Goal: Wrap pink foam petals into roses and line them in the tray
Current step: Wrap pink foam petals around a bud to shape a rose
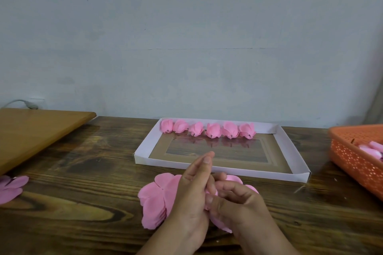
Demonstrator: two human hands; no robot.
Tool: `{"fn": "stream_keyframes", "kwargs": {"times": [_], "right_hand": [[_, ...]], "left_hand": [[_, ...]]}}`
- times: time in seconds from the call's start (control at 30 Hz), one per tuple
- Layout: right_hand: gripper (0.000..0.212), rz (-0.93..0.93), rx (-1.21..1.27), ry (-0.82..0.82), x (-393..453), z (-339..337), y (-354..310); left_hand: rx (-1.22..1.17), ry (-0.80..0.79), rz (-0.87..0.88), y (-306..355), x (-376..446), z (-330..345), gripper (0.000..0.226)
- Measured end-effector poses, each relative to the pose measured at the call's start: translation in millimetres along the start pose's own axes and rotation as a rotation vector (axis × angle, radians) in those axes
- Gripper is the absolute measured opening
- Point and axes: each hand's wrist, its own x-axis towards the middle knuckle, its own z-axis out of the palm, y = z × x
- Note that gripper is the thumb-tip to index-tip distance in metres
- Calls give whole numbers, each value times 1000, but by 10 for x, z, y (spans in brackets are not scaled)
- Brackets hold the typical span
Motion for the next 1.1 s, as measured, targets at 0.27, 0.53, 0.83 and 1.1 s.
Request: {"fn": "stream_keyframes", "kwargs": {"times": [0.27,0.53,0.83,1.1], "right_hand": [[20,-107,-142,-23,-35,-27,-37],[20,-146,-208,-25,-36,-18,-50],[8,25,82,29,-14,-15,-40],[16,-168,-181,103,-67,-28,-36]], "left_hand": [[60,-82,-21,24,-16,-9,39],[107,19,-18,25,-29,32,28],[108,-20,-25,0,-17,22,19],[76,-1,29,-33,-3,9,20]]}}
